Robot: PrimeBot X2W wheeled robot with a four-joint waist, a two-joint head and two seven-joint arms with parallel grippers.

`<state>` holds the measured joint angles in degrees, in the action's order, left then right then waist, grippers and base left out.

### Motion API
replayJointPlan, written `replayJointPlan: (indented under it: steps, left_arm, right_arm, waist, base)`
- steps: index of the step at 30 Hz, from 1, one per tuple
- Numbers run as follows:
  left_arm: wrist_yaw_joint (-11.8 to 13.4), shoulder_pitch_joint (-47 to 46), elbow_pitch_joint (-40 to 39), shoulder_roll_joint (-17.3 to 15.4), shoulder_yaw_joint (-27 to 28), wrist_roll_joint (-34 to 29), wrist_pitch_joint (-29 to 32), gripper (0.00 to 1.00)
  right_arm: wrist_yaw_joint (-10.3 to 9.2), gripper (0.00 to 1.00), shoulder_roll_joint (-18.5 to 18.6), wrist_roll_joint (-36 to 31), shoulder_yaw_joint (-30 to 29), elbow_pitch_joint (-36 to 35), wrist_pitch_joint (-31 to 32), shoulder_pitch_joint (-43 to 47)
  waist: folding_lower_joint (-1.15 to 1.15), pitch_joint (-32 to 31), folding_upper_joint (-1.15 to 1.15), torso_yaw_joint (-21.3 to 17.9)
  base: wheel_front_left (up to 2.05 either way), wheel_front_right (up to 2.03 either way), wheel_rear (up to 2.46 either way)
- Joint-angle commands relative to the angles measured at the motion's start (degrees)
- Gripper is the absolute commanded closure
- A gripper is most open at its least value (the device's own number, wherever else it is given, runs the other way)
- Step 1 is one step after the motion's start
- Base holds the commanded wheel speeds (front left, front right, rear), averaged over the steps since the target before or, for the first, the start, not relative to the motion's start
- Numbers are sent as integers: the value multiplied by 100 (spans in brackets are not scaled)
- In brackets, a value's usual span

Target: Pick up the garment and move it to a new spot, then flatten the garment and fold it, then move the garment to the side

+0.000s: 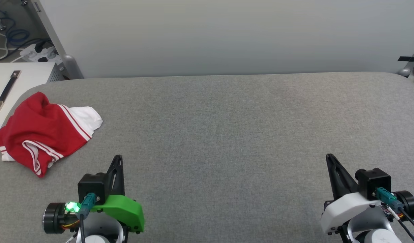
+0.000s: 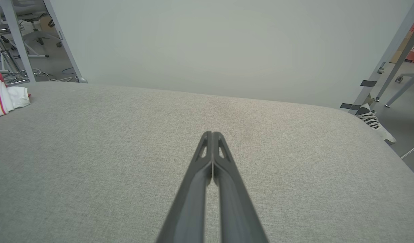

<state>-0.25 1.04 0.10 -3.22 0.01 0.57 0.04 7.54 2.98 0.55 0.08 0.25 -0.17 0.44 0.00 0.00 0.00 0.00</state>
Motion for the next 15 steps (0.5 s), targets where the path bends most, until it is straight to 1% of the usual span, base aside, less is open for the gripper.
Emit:
replayJointPlan:
  steps: [1,15]
  left_arm:
    - [25,-104,-10,35,-1,-57,-4,100]
    - [25,-104,-10,35,-1,-57,-4,100]
  right_arm:
    - [-5,100,-11,-55,-8,-25,17,-44]
    - [-5,100,-11,-55,-8,-25,17,-44]
  waist:
    - [0,0,0,0]
    - [0,0,0,0]
  base:
    - [0,0,0]
    - [0,0,0]
